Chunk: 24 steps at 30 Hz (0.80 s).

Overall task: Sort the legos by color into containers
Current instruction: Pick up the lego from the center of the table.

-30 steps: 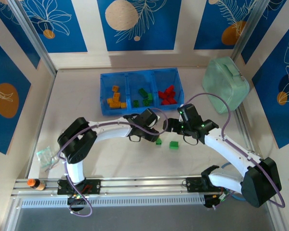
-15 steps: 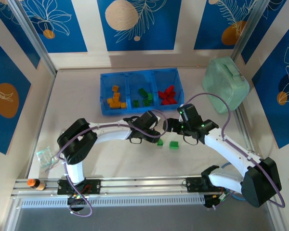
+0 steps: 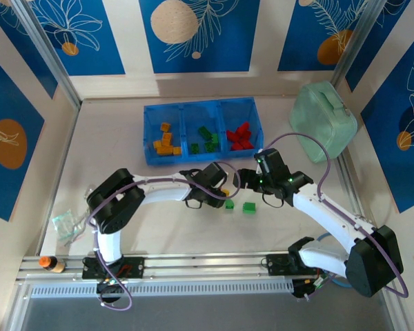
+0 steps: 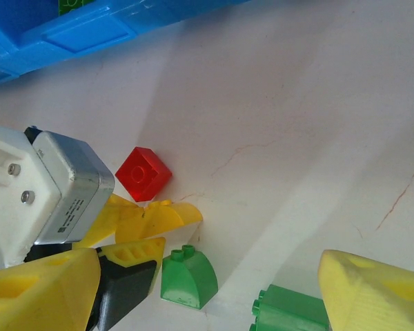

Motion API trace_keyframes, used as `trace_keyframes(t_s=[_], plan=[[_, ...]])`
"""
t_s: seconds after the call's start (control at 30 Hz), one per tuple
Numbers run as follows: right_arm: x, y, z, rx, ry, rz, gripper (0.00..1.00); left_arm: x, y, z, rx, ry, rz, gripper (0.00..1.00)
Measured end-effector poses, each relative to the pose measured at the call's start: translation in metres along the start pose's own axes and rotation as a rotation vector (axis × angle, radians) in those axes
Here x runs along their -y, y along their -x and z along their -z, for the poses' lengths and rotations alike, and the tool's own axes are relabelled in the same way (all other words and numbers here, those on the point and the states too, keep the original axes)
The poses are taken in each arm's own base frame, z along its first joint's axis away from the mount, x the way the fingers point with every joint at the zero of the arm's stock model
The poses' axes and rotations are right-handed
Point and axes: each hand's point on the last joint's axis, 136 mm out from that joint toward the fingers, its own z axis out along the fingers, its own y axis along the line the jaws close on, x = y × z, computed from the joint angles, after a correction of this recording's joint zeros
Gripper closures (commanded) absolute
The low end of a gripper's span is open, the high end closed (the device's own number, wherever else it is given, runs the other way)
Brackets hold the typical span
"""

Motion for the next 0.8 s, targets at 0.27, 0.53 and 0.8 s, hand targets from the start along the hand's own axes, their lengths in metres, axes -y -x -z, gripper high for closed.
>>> trace_keyframes(t_s=[0.27,0.53,0.8], plan=[[0.000,0.000,0.000,0.002,0.000,-0.001,0.17,-0.003,0.000,0.000,0.001,0.020,-0.005,0.67],[0.001,-0.001,-0.001,0.000,-0.001,-0.002,0.17,-0.007,-0.001,0.004,0.006,0.042,-0.020,0.76],[0.002,0.001,-0.001,0.004,-0.003,-0.006,0.17,-0.008,0.008,0.045,0.080,0.041,-0.024,0.79]])
